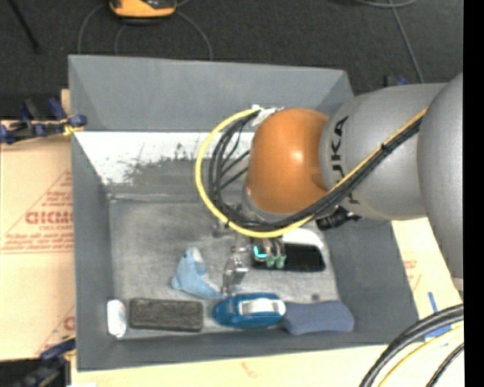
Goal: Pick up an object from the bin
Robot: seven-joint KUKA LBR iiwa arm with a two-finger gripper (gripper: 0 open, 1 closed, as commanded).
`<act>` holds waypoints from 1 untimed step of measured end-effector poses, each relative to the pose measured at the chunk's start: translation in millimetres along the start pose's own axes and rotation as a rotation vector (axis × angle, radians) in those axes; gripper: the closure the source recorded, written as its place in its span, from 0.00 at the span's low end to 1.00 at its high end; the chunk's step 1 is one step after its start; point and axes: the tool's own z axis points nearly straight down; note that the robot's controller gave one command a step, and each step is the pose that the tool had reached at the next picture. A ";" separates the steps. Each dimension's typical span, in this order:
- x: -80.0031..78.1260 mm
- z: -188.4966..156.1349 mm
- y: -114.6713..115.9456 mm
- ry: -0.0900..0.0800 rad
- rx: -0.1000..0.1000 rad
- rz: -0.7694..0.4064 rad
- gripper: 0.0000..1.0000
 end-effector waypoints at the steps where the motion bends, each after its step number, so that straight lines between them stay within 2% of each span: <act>1: -2.0 -4.2 -0.4 -0.008 -0.001 0.002 0.00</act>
Offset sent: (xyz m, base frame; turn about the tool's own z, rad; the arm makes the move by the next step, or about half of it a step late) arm 0.0184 0.0499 -0.0775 -0.3323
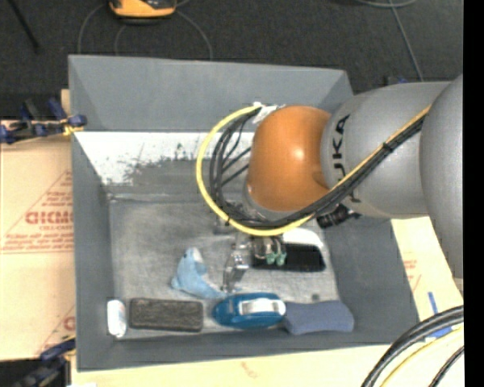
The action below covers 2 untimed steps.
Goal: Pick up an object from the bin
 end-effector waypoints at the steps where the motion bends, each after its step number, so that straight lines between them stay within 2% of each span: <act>1: -12.3 39.2 25.3 -0.009 0.002 -0.179 0.00; 2: -3.7 59.3 39.2 0.004 0.001 -0.187 0.00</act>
Offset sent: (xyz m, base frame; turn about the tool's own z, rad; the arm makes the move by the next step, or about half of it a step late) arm -0.0056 0.0468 -0.0168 0.1126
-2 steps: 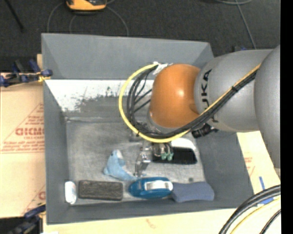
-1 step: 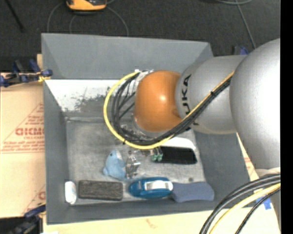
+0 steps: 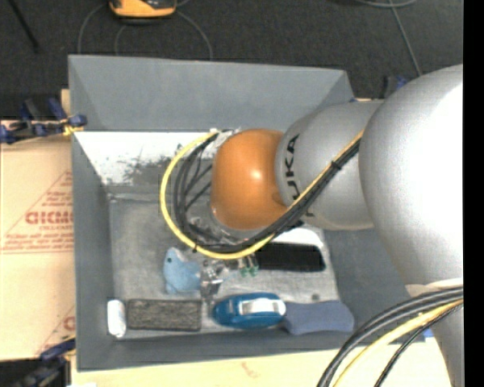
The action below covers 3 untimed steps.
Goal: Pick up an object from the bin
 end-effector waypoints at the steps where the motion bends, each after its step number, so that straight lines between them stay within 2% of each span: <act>1: 21.6 -19.4 -6.8 -0.001 0.000 0.112 0.00; 2: -8.9 5.5 -12.7 -0.007 -0.001 0.167 0.00; 3: -5.3 16.8 -24.4 -0.017 -0.008 0.478 1.00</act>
Offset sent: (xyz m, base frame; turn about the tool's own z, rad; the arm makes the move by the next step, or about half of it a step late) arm 0.0266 -0.0114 -0.0225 0.2050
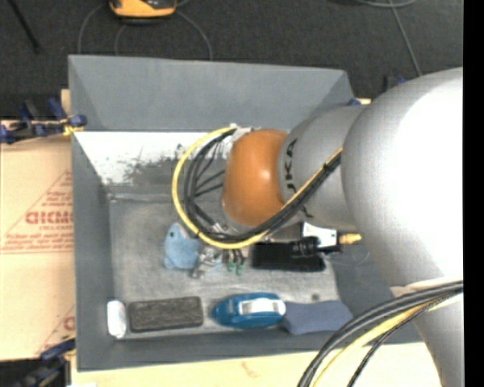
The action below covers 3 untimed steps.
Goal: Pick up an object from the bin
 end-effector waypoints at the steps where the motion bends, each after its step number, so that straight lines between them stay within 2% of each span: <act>1: 0.0 0.0 0.0 0.000 0.000 0.000 1.00; 2: 0.1 -1.9 0.0 0.002 0.002 -0.001 1.00; 3: 2.6 -11.2 -2.4 0.015 0.011 -0.002 1.00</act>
Offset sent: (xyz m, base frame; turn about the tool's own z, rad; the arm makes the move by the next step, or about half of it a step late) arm 0.0001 0.0000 0.0200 -0.0001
